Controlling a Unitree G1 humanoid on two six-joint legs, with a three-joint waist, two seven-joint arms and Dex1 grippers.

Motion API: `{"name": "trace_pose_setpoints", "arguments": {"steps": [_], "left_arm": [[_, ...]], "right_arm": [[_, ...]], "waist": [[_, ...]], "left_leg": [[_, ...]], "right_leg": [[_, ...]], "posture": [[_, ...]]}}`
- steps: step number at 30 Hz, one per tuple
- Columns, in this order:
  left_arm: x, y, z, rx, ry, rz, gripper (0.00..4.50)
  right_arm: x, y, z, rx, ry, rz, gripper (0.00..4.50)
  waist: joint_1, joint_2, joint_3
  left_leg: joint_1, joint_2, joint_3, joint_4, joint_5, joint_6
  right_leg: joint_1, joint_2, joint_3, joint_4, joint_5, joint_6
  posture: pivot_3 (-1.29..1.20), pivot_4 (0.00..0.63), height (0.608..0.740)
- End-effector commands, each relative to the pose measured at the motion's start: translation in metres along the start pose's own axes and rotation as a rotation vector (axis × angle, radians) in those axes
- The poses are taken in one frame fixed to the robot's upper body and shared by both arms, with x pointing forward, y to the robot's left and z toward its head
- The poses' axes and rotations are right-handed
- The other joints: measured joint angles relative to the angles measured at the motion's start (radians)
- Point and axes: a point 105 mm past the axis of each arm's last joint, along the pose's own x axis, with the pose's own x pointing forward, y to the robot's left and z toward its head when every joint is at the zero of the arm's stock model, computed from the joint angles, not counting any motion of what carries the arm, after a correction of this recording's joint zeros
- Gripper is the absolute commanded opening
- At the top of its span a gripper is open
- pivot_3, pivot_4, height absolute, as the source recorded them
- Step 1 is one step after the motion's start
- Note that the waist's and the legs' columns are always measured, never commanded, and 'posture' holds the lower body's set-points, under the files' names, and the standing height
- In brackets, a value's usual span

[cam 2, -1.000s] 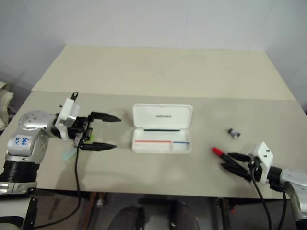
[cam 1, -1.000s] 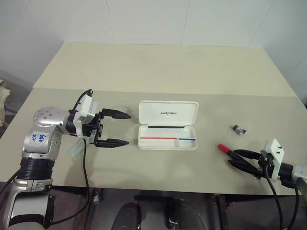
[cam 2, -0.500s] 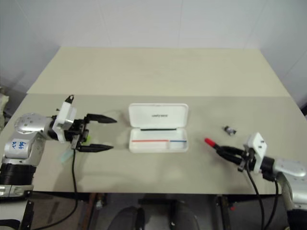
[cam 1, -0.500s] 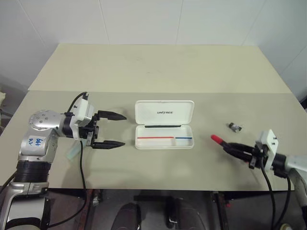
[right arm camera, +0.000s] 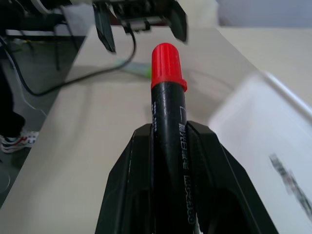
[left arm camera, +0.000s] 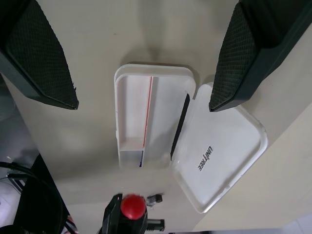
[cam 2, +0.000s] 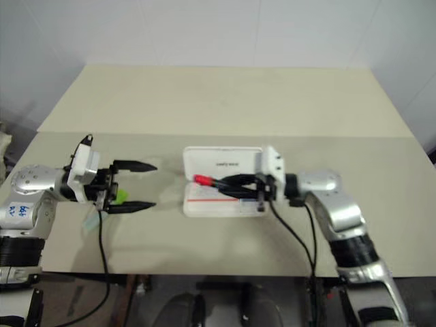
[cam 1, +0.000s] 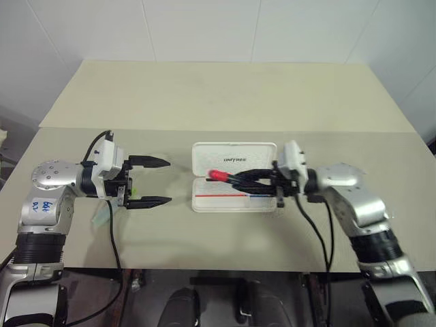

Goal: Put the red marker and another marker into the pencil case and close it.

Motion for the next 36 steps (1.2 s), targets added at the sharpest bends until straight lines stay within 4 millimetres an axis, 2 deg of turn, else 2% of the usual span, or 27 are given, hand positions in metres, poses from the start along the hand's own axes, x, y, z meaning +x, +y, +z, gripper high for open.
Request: {"name": "trace_pose_setpoints", "arguments": {"steps": [1,9,18,19,22,27,28,33,36], "left_arm": [[-0.001,-0.001,0.010,0.046,-0.012,0.015,4.50],[-0.002,-0.010,0.012,0.044,-0.010,0.027,4.50],[0.001,-0.013,0.013,0.043,-0.014,0.033,4.50],[0.002,-0.013,0.013,0.043,-0.015,0.030,4.50],[0.004,-0.014,0.014,0.044,-0.017,0.022,4.50],[0.007,-0.013,0.015,0.047,-0.022,0.019,4.50],[0.008,-0.013,0.016,0.047,-0.022,0.018,4.50],[0.010,-0.013,0.017,0.044,-0.032,0.016,4.50],[0.008,-0.015,0.015,0.020,-0.035,0.044,4.50]], "right_arm": [[0.010,-0.007,0.001,-0.075,0.010,0.042,0.62],[0.016,-0.019,-0.024,-0.138,0.105,0.084,0.62],[0.012,-0.027,-0.038,-0.149,0.164,0.082,0.62],[0.012,-0.028,-0.039,-0.159,0.168,0.076,1.35],[0.012,-0.029,-0.041,-0.169,0.179,0.074,2.42],[0.013,-0.030,-0.034,-0.186,0.153,0.069,4.31],[0.013,-0.030,-0.032,-0.190,0.147,0.069,4.46],[0.013,-0.026,-0.009,-0.176,0.057,0.068,4.46],[0.004,-0.005,0.015,-0.131,-0.042,0.104,4.46]], "waist": [[0.000,0.000,0.000],[-0.004,0.000,0.000],[-0.006,0.000,0.000],[-0.006,0.000,0.000],[-0.007,0.000,0.000],[-0.010,0.000,0.000],[-0.011,0.000,0.000],[-0.021,0.000,0.000],[-0.023,0.000,0.000]], "left_leg": [[-0.001,0.000,0.001,0.000,0.001,-0.001],[-0.002,0.000,0.007,0.000,0.001,-0.002],[-0.001,0.001,0.007,0.000,0.001,-0.002],[-0.001,0.001,0.007,0.000,0.001,-0.002],[-0.001,0.001,0.007,0.000,0.001,-0.003],[-0.001,0.001,0.007,0.000,0.001,-0.003],[-0.001,0.001,0.007,0.000,0.001,-0.003],[-0.001,0.001,0.007,-0.001,0.002,-0.003],[-0.001,0.001,0.006,-0.001,0.001,-0.003]], "right_leg": [[-0.001,0.000,0.000,0.001,0.000,0.000],[-0.005,0.001,0.000,0.002,0.000,0.001],[-0.006,0.001,0.000,0.004,0.000,0.001],[-0.006,0.001,0.000,0.003,0.000,0.001],[-0.006,0.001,0.001,0.003,0.000,0.001],[-0.006,0.000,0.001,0.004,0.000,0.001],[-0.006,0.000,0.001,0.004,0.000,0.001],[-0.006,0.000,0.002,0.004,0.000,0.001],[-0.005,0.000,0.003,0.003,0.000,0.001]], "posture": [[0.00,0.150,0.740],[0.00,0.150,0.740],[0.00,0.150,0.740],[0.00,0.150,0.740],[0.00,0.150,0.740],[0.00,0.150,0.740],[0.00,0.150,0.740],[0.00,0.150,0.740],[0.00,0.150,0.740]]}}
